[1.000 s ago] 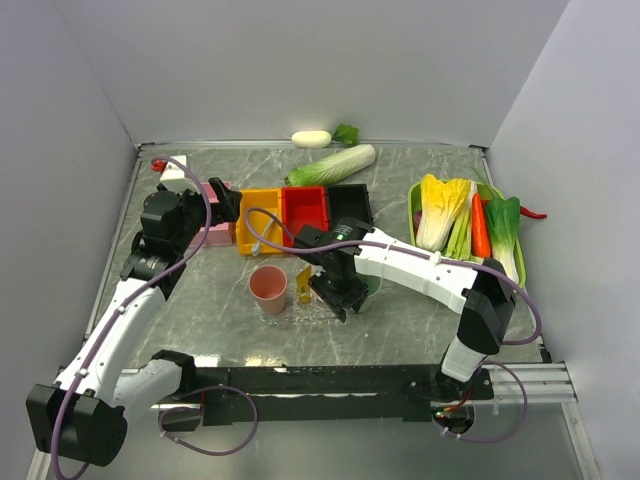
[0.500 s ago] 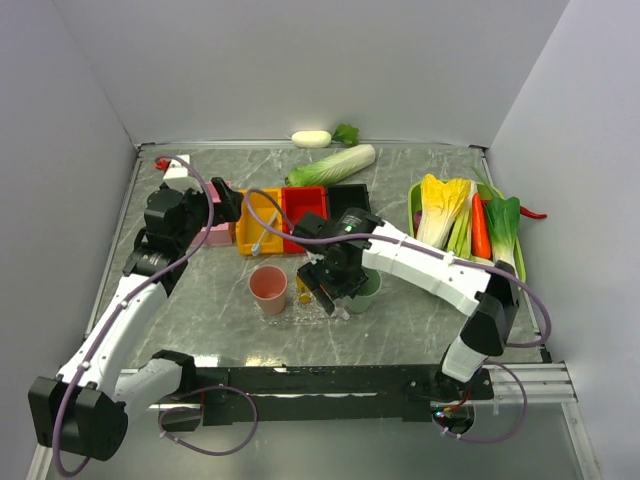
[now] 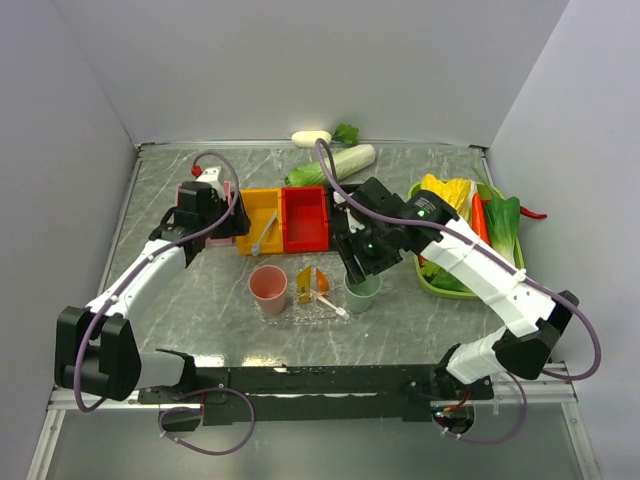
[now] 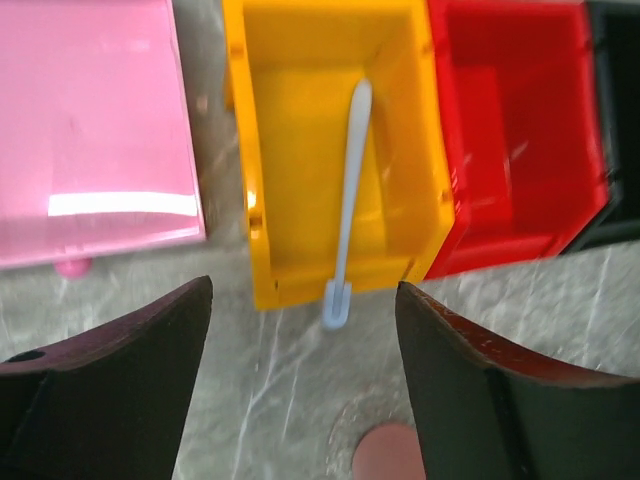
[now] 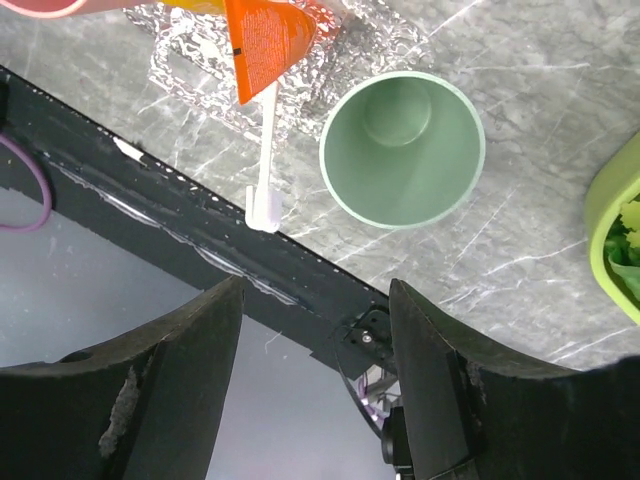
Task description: Prepare toiletry sets of a toothbrush and toothpaste on the tray
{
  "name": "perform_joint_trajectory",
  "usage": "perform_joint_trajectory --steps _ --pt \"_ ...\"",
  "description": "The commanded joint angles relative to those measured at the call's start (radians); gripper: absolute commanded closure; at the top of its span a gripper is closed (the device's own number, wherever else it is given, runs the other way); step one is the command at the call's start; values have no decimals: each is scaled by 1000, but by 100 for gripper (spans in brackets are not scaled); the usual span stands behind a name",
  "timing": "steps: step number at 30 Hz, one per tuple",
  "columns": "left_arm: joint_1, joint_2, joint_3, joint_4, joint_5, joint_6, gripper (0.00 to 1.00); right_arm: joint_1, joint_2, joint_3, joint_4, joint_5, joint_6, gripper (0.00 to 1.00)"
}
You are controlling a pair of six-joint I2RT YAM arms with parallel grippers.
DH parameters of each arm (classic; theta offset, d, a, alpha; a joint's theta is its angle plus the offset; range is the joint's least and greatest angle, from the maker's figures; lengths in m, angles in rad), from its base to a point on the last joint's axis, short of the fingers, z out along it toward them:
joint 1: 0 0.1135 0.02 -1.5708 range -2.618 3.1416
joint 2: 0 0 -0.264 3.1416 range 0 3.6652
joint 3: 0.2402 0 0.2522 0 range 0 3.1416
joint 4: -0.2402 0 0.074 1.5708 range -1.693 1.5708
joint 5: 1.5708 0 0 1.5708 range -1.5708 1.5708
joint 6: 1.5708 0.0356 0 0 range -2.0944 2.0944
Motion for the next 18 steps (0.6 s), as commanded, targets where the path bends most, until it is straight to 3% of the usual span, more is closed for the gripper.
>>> perform_joint_trajectory --steps 1,4,18 --pt "-18 -7 -3 -78 15 37 26 -18 -55 -23 -40 -35 -36 34" --pt "-49 -6 -15 -69 -8 42 33 -21 -66 -46 -16 -55 -33 34" --pt "-116 184 59 -118 -3 45 40 -19 -161 -185 67 -86 1 37"
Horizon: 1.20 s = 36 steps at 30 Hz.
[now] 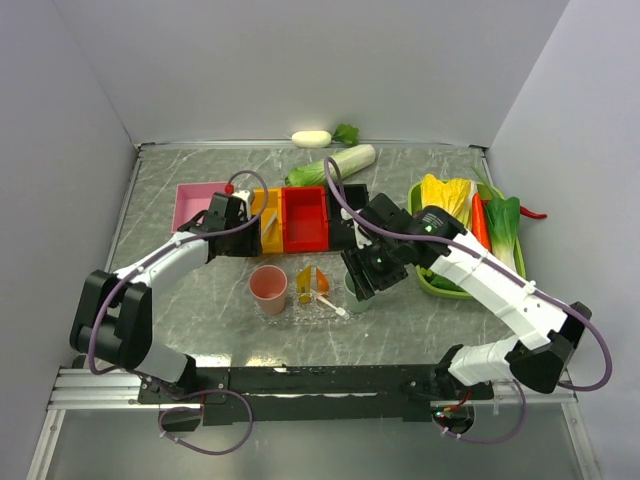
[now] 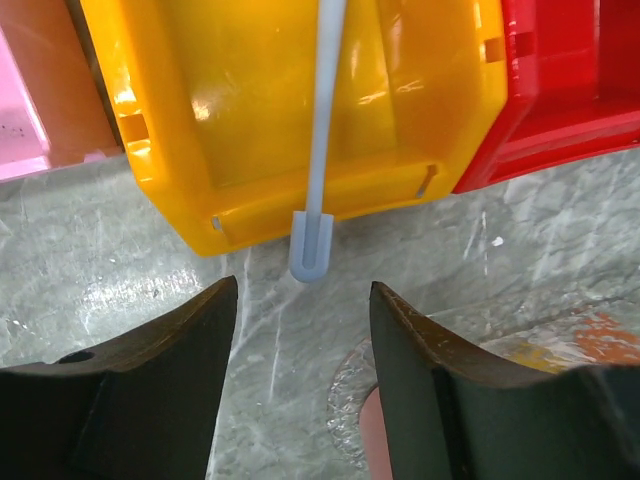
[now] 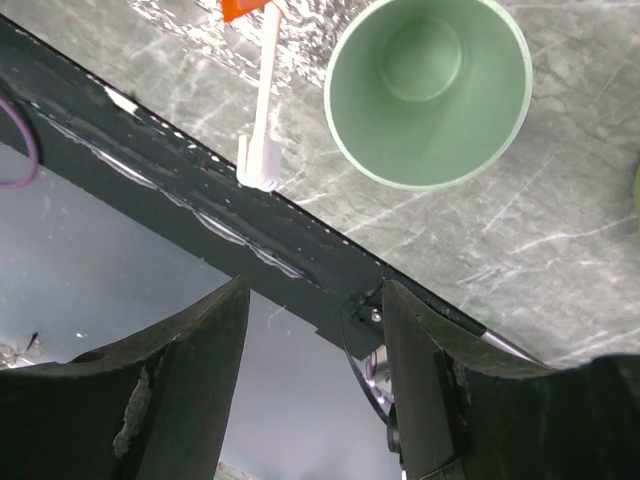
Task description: Prepare toiletry sets of a toothbrush and toothpaste on the tray
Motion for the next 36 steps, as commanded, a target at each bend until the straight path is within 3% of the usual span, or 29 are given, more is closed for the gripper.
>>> perform_joint_trajectory --steps 1,28,36 --pt "-1 14 61 5 5 10 40 -6 -61 -15 38 -9 4 37" --pt "-4 193 154 -14 10 3 56 -6 -56 -69 111 -49 4 41" --pt "-4 193 157 -17 13 3 68 -4 -58 -83 119 -49 5 42"
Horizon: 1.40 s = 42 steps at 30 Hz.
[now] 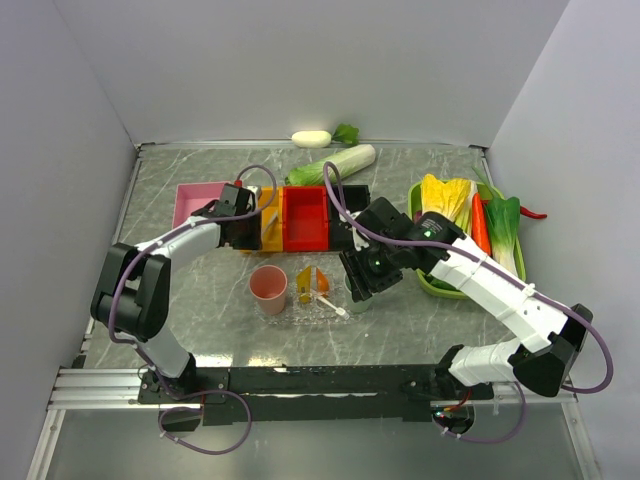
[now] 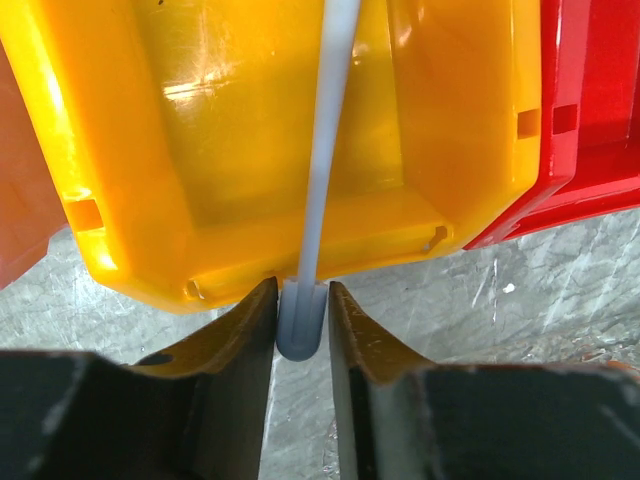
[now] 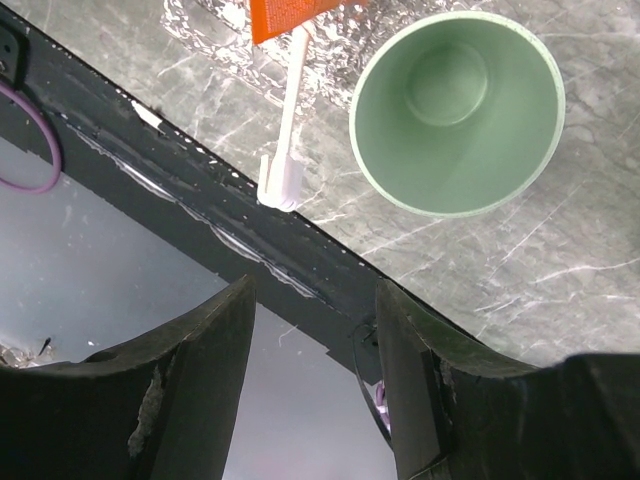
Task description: Prepare toiletry sets of a toothbrush and toothpaste on the tray
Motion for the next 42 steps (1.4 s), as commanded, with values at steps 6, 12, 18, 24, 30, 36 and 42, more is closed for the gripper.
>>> perform_joint_trajectory --steps 6,12,18,24,30,36,42 --pt "-5 6 32 4 17 -1 84 -4 -27 -14 25 -1 5 42" --pt "-9 -26 26 7 15 0 99 -4 -30 -6 23 12 5 42" --pt "-9 -138 -9 20 15 8 99 -5 -47 -3 37 23 14 42" --pt "-11 -270 -51 10 -6 9 99 -9 -83 -14 40 34 23 42" --pt "-9 -403 -58 -39 -44 -18 99 -19 -113 -39 61 57 11 41" --pt "-11 -551 -25 -124 -44 -72 99 -79 -140 -85 187 49 -4 41" --pt "-40 -661 77 -297 -104 -106 99 -142 -151 -97 383 -14 -15 38"
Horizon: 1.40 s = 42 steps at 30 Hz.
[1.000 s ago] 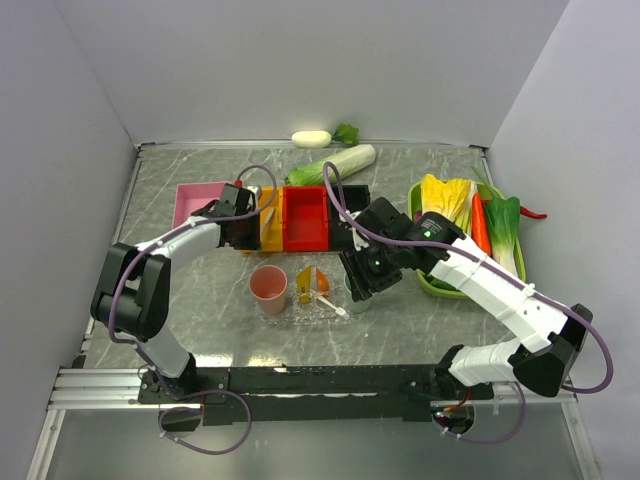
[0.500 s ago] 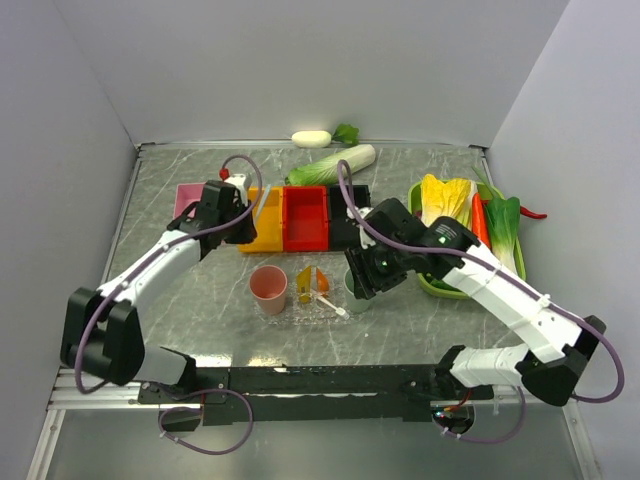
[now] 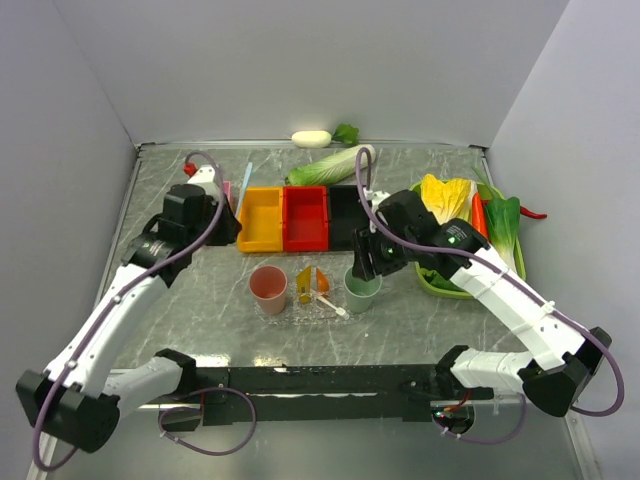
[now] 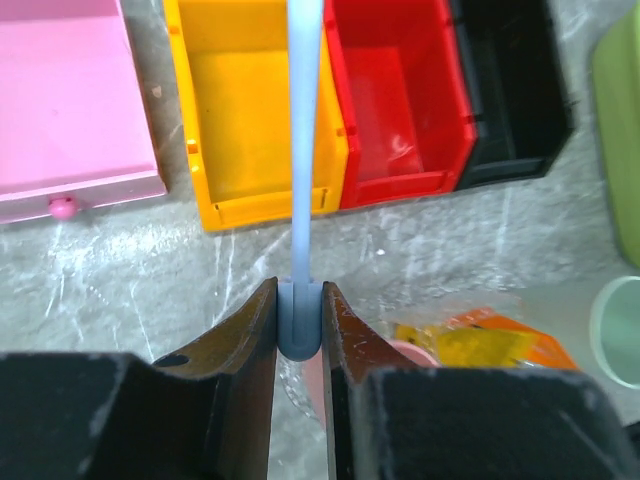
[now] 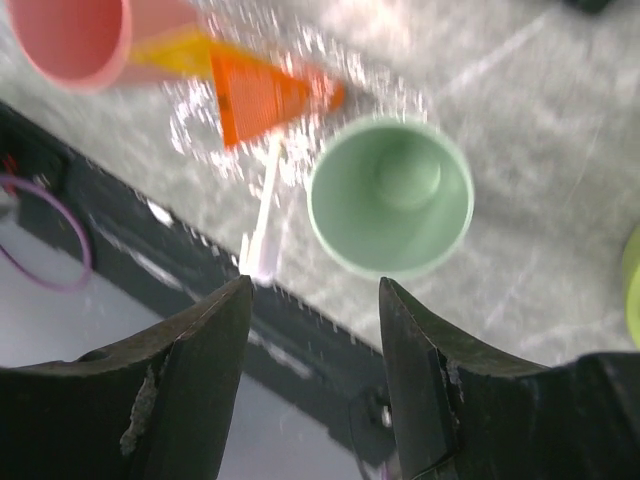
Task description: Prepare toiletry sets of a toothbrush and toothpaste on the tray
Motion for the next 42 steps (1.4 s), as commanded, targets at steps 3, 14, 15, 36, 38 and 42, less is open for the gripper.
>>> perform_joint_trajectory --steps 3,14,15,36,38,42 --pt "-68 -91 137 -242 -73 -68 99 -77 -44 -1 242 -65 -30 37" --pt "-276 -113 284 -643 -120 -215 99 -233 -140 -95 328 -134 -78 36" --pt "-287 -111 311 -675 -113 -217 99 -243 -150 -99 329 -134 -82 36" --pt "-511 -113 327 -831 81 -110 99 -342 -136 -142 334 -180 -116 36" --pt "-525 -119 319 -830 89 -100 99 -347 -136 -142 335 -180 -118 36" --pt "-584 -131 299 -831 108 -87 99 -356 -134 -147 337 -183 -118 36"
